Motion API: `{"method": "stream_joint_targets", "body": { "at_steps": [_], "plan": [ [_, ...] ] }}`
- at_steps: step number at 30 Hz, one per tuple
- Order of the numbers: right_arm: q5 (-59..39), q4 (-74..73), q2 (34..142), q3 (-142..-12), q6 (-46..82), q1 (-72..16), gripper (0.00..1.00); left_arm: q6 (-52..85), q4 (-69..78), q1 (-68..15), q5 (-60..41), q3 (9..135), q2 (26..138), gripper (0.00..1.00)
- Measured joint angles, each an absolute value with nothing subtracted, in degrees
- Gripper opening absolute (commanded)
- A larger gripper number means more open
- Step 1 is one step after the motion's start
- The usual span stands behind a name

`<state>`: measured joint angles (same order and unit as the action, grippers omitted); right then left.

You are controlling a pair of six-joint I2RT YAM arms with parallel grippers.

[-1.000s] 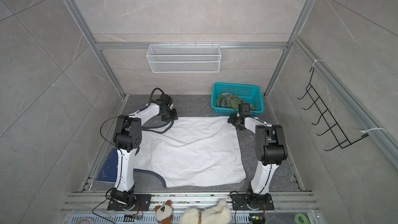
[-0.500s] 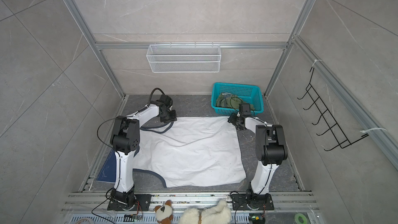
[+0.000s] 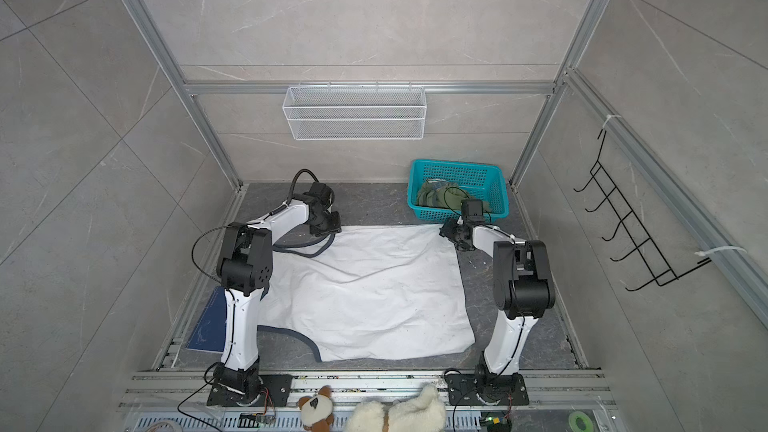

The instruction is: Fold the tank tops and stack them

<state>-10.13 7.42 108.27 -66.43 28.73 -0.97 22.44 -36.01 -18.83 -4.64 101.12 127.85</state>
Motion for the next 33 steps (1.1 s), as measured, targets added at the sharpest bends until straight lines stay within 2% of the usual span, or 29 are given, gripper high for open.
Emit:
{"method": "stream_joint_targets", "body": {
  "at_steps": [11, 19, 29, 33],
  "plan": [
    [-10.1, 7.4, 108.3, -66.4, 28.7, -0.6, 0.63, 22.5, -36.0, -18.8, -5.6, 101.7, 129.5, 0.18],
    [-11.9, 6.0, 110.1, -68.0, 28.7, 0.7, 0.63, 22.5, -36.8, -18.8, -6.4, 104.0, 129.8, 0.02],
    [-14.6, 6.2, 115.0, -72.7, 28.7, 0.9, 0.59, 22.5, -38.4, -18.8, -8.1, 109.1, 129.8, 0.0],
    [-14.8, 6.9, 115.1, -73.2, 29.0, 0.9, 0.54, 22.3, -39.3, -18.8, -8.4, 112.0, 129.8, 0.0]
  ]
}}
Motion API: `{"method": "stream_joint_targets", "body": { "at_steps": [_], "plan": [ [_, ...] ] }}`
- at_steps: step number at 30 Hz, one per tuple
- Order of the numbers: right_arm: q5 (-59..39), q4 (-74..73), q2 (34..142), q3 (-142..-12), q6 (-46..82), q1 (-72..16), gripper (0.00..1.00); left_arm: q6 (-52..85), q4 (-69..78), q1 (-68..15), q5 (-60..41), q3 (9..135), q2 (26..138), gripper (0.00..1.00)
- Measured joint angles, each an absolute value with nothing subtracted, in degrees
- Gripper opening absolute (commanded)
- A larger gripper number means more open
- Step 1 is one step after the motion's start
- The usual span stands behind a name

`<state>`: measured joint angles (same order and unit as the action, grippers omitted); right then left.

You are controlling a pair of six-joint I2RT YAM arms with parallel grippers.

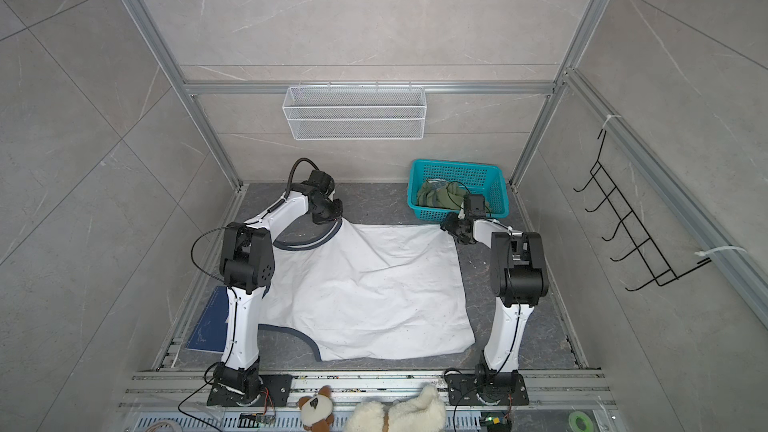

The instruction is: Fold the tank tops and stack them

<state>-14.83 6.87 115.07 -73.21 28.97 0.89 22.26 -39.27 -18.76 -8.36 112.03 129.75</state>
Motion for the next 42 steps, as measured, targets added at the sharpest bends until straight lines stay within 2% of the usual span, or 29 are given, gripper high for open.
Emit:
{"method": "stream_joint_targets", "body": {
  "at_steps": [7, 16, 31, 42],
  "plan": [
    [-14.7, 6.8, 111.2, -68.8, 28.9, -0.2, 0.55, 21.3, -39.8, -18.8, -8.4, 113.8, 130.0, 0.0],
    [-11.9, 10.2, 113.4, -72.9, 29.2, -0.9, 0.54, 20.6, -41.9, -18.8, -7.5, 117.8, 136.0, 0.0],
    [-10.5, 14.8, 116.9, -81.3, 27.2, -0.3, 0.58, 20.6, -38.9, -18.9, -7.7, 109.9, 133.8, 0.0],
    [-11.7, 8.4, 113.6, -73.2, 27.2, -0.2, 0.53, 20.6, -37.8, -19.0, -7.7, 108.2, 133.1, 0.0]
  ]
}}
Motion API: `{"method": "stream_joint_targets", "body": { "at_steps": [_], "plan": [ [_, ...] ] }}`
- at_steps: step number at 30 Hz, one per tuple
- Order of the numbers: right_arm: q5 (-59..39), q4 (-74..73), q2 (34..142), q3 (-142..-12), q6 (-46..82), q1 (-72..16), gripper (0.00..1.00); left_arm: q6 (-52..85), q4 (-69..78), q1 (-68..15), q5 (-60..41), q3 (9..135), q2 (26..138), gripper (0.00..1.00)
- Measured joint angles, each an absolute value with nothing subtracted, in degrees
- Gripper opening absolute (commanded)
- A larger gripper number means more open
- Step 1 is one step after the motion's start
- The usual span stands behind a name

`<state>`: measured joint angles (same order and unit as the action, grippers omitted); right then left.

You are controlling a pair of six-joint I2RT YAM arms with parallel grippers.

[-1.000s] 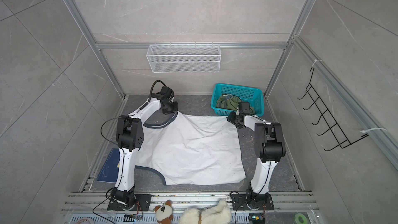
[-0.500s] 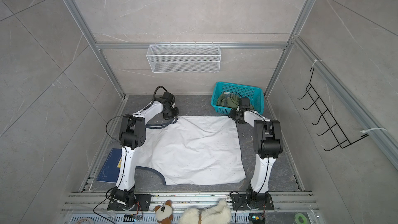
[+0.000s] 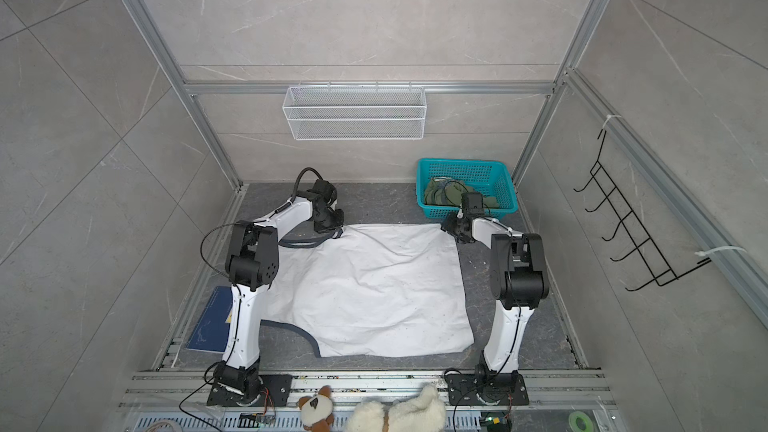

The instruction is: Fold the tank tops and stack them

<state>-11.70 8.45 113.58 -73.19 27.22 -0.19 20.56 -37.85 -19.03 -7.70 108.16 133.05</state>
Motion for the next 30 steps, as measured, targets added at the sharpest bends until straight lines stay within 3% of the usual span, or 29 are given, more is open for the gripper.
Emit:
{"method": "stream_joint_targets", "body": {
  "at_steps": [15, 30],
  "plan": [
    [-13.2, -8.6, 110.1, -61.1, 32.4, -0.1, 0.45, 20.6, -35.8, -19.0, -7.9, 106.1, 132.1, 0.0],
    [-10.5, -9.3, 111.5, -62.0, 40.5, -1.0, 0.39, 20.6, -34.9, -19.0, -9.2, 105.0, 131.1, 0.0]
  ]
}}
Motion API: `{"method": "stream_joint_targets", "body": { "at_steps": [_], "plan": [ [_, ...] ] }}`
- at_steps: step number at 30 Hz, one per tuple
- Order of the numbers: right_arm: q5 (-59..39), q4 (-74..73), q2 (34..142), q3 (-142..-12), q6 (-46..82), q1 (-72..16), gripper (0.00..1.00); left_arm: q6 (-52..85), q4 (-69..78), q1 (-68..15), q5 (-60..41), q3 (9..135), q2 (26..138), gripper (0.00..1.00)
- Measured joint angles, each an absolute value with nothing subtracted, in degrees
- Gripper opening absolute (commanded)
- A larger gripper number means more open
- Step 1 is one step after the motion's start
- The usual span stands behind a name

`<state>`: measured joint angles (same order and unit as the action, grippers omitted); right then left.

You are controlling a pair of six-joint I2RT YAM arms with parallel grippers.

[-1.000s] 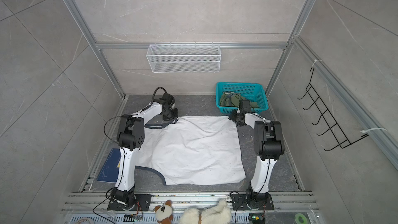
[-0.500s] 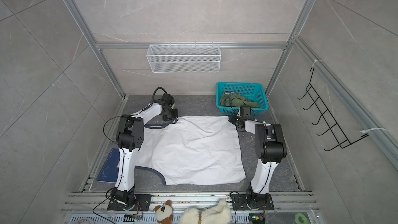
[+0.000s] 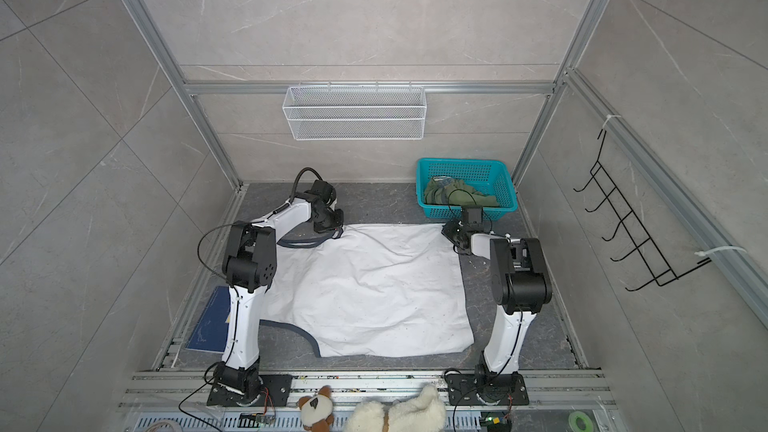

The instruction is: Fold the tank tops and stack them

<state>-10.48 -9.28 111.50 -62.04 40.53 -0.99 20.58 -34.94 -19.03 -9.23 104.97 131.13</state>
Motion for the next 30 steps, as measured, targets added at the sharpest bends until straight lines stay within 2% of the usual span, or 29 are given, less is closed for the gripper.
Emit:
{"method": "stream_joint_targets", "body": {
  "at_steps": [5, 13, 16, 22, 24, 30],
  "plan": [
    [-10.4, -9.3, 113.1, -64.2, 41.3, -1.7, 0.37, 20.6, -34.1, -19.0, -9.8, 104.3, 130.9, 0.0],
    [-9.1, -8.9, 113.5, -65.8, 42.7, -2.2, 0.25, 20.6, -34.0, -19.0, -10.9, 104.3, 130.1, 0.0],
    [-8.2, -8.3, 113.8, -66.5, 42.9, -2.3, 0.26, 20.8, -33.5, -19.0, -11.0, 104.3, 129.7, 0.0],
    [-5.9, -6.5, 114.0, -66.9, 44.0, -2.7, 0.36, 21.2, -32.0, -19.0, -11.1, 104.1, 128.7, 0.0],
    [-5.2, -5.9, 114.1, -67.1, 44.4, -3.0, 0.36, 21.4, -31.3, -19.0, -11.1, 103.8, 128.5, 0.0],
    [-3.9, -5.8, 115.0, -68.4, 45.5, -3.4, 0.24, 21.8, -30.7, -19.0, -11.2, 103.7, 128.5, 0.0]
  ]
}}
